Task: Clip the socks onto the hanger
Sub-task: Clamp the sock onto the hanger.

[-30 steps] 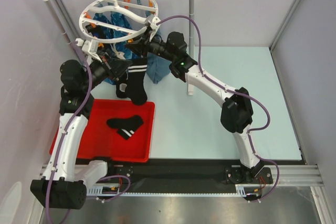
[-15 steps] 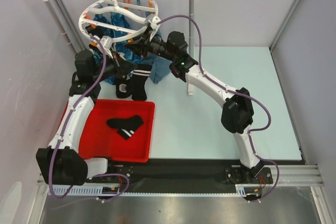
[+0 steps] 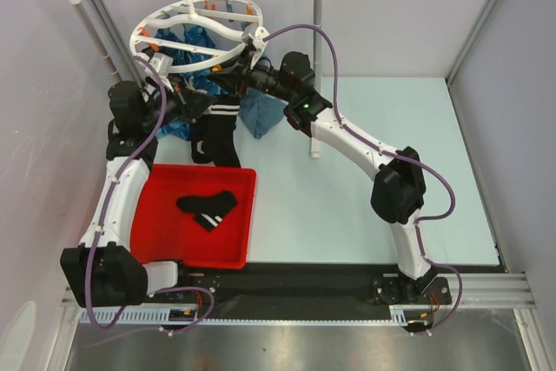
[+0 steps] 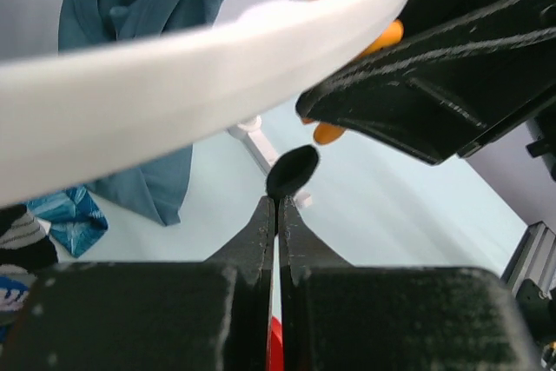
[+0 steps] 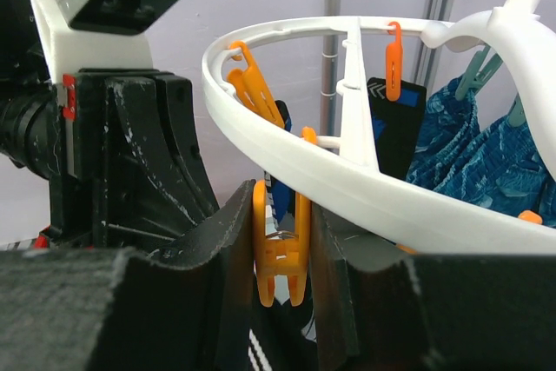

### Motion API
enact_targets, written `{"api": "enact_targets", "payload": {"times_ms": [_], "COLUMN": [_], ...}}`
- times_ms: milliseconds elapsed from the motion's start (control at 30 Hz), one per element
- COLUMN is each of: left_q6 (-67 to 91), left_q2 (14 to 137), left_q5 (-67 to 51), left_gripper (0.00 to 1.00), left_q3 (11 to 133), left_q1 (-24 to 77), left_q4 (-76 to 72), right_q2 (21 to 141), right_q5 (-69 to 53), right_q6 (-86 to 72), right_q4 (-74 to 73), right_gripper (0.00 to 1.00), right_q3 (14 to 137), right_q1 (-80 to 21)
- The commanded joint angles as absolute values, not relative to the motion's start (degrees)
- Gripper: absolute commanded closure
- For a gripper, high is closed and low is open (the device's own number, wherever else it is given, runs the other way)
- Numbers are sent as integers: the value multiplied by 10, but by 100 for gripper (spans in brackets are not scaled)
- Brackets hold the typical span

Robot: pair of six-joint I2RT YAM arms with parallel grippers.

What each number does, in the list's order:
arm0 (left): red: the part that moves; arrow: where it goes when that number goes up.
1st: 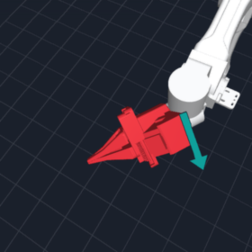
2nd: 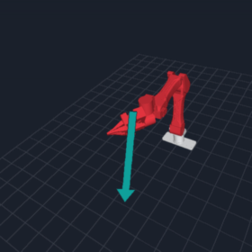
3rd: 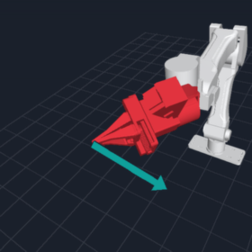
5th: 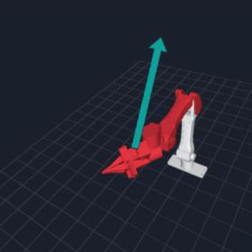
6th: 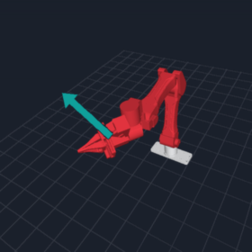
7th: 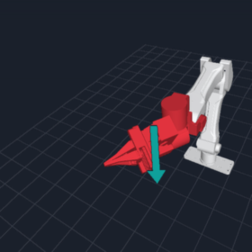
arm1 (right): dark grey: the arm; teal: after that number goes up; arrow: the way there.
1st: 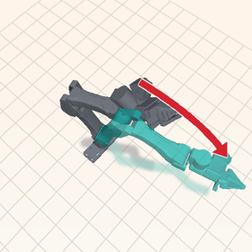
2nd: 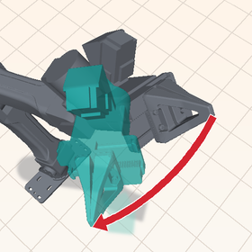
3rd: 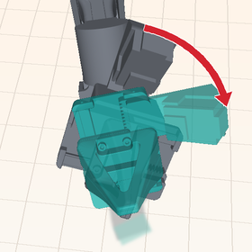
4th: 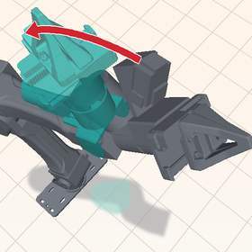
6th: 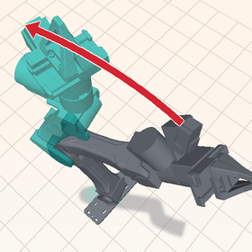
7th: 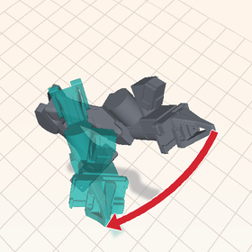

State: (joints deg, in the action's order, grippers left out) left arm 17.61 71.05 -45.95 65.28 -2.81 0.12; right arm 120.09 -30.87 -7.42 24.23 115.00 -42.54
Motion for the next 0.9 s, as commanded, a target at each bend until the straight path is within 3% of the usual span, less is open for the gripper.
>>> {"api": "enact_targets", "payload": {"times_ms": [0, 867], "left_q6": [188, 236], "left_q2": [708, 702], "left_q5": [-492, -512], "left_gripper": [100, 100], "left_q3": [669, 663], "left_q1": [-35, -58], "left_q4": [-73, -131], "right_q2": [1169, 1171], "right_q5": [-341, -345], "right_q6": [-78, -90], "right_q4": [258, 268], "right_gripper": [100, 100], "right_q3": [1145, 1146], "right_q1": [-433, -432]}}
